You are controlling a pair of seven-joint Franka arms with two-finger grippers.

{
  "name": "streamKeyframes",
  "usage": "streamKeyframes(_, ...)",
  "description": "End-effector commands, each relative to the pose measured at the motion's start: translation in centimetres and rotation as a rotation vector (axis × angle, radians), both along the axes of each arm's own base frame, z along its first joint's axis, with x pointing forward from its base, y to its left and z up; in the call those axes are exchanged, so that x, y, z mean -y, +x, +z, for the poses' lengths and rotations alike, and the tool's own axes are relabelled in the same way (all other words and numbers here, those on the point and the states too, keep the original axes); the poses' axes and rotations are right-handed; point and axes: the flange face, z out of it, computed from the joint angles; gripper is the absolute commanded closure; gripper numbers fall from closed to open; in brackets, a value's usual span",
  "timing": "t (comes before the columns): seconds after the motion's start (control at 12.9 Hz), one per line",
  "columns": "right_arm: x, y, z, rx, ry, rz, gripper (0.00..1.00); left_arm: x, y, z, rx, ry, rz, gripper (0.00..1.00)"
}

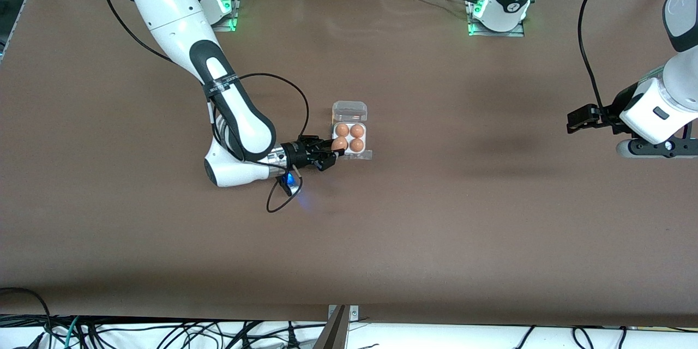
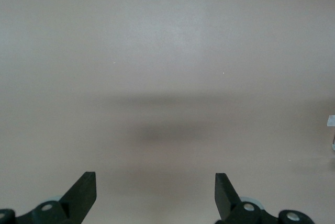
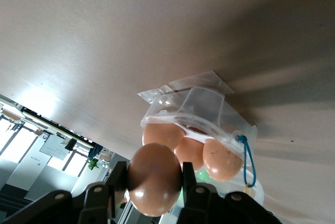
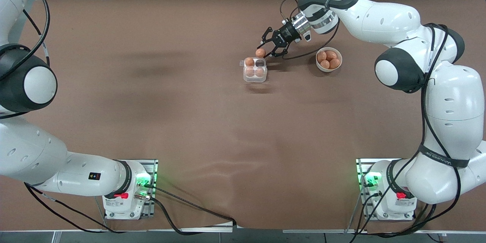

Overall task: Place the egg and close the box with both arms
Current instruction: 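Lower the egg into the empty carton cup and open the right gripper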

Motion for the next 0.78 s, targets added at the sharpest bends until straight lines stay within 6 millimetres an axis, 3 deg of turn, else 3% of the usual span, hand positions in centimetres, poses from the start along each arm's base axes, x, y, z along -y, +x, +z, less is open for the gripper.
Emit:
streamKeyframes(0.0, -0.9, -0.1, 0.0, 0.002, 0.031, 0.014, 0.92, 0.7, -0.4, -0.6, -0.043, -0.023, -0.005, 0.00)
streamKeyframes(0.08, -0.9, -0.2, -0.1, 0.001, 0.030, 0.016, 0.92, 1.0, -0.3, -1.2, -0.057, -0.022, -0.008, 0.00)
streamKeyframes(0.23, -1.9, -0.8, -0.1, -0.002, 0.030, 0.031, 0.92, 1.5, -0.3, -2.0, -0.083, -0.022, -0.014, 0.10)
streamKeyframes(0.47, -2.4, -1.5, -0.2, -0.019, 0.042, 0.059, 0.92, 3.2, -0.4, -2.9, -0.121, -0.022, -0.043, 0.45)
streamKeyframes(0.54, -2.4, -1.6, -0.3, -0.025, 0.040, 0.060, 0.87, 3.4, -0.4, -3.0, -0.122, -0.022, -0.045, 0.52)
streamKeyframes(0.7, -2.4, -1.7, -0.5, -0.028, 0.038, 0.060, 0.74, 3.9, -0.4, -3.4, -0.128, -0.020, -0.051, 0.55)
